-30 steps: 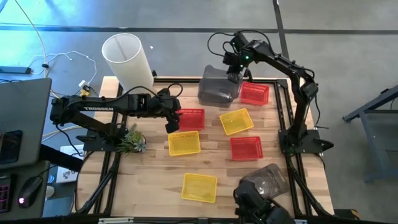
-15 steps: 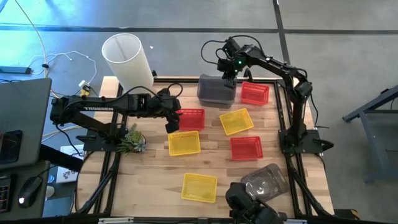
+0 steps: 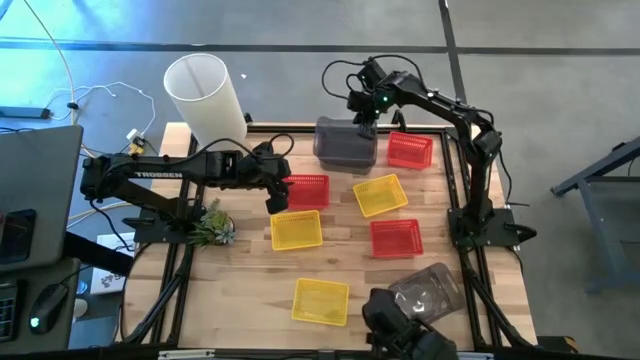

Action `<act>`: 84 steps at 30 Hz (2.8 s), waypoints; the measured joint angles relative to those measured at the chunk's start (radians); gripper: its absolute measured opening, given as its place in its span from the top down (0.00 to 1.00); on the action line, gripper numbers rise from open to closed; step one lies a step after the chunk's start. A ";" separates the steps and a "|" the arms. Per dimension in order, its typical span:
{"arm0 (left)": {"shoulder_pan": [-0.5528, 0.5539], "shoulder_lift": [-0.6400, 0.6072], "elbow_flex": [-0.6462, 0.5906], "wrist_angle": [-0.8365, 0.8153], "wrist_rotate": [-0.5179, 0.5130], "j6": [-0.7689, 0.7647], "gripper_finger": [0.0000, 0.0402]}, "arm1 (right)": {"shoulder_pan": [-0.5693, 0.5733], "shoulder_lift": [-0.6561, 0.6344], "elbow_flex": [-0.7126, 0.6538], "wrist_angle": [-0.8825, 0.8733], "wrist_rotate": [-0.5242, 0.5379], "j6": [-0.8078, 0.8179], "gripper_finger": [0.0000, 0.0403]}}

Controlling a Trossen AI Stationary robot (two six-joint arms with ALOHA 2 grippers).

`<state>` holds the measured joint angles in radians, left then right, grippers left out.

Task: Stack baskets by color
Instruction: Stack the bottom left black bin on the top black bin, then stack the top yellow bin on the middle yellow bin

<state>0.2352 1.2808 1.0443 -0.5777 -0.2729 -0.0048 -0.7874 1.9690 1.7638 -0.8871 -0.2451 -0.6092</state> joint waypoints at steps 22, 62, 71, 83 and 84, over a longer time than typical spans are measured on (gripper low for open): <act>0.000 0.000 0.000 0.000 0.000 0.016 0.67 | -0.002 0.049 0.000 0.001 0.047 0.063 1.00; 0.000 0.000 0.000 0.000 -0.002 0.034 0.67 | 0.100 -0.097 0.000 -0.480 0.079 0.243 0.65; 0.000 0.000 0.000 -0.003 0.000 0.034 0.67 | 0.198 -0.105 -0.044 -0.519 0.053 0.265 0.65; 0.000 0.000 0.000 -0.010 0.000 0.034 0.67 | 0.300 -0.290 -0.432 -0.323 0.086 0.298 0.65; 0.000 0.000 0.000 -0.009 0.000 0.034 0.67 | 0.311 -0.311 -0.459 -0.299 0.089 0.301 0.65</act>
<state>0.2350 1.2808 1.0443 -0.5871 -0.2726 0.0288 -0.4761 1.6576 1.3049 -1.1863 -0.1560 -0.3085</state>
